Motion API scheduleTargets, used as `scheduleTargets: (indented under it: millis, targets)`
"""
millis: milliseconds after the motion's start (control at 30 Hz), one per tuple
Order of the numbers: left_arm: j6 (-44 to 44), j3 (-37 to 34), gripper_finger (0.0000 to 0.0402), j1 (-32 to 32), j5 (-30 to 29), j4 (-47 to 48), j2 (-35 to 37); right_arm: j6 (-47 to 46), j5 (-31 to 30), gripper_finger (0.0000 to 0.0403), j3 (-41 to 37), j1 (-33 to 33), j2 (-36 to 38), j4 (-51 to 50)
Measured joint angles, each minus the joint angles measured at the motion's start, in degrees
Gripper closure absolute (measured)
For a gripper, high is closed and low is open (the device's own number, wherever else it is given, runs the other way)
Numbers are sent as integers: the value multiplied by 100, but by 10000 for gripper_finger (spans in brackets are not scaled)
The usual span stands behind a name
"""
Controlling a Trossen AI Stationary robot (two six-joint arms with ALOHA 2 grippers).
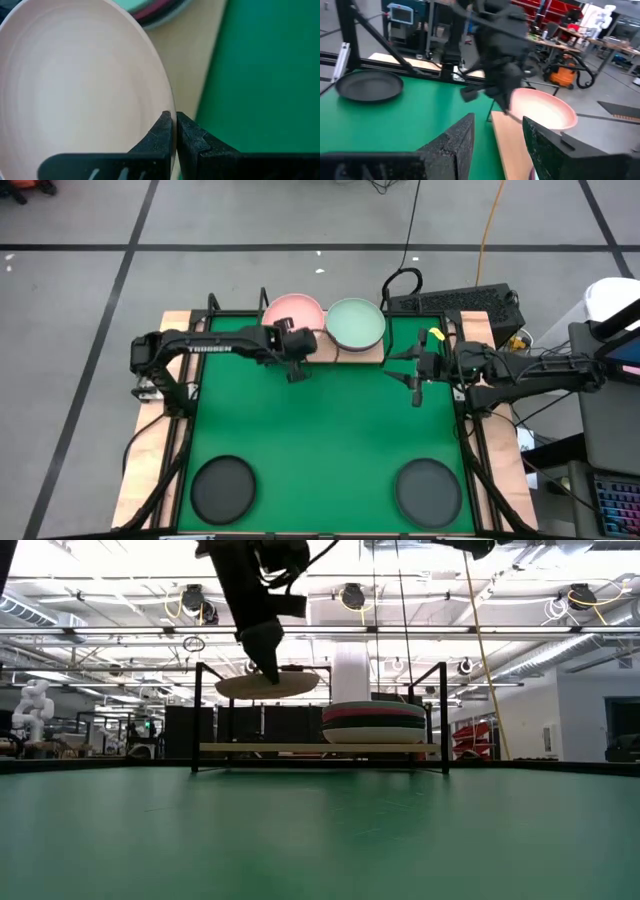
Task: Place and stack plates onto a shelf
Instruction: Put the orange plate on the shelf
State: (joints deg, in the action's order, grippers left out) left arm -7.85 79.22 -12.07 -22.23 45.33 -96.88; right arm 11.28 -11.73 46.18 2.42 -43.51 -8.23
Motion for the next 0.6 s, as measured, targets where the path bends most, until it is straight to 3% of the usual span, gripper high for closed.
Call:
scheduleTargets:
  millis: [333,600]
  targets:
    - [-366,-4,389,-577,807,-417,-462,12,-44,255,-90,113,-15,28]
    - [-105,-4,380,-731,954,-364,-1193,-138,-42,255,-265,113,-8,16]
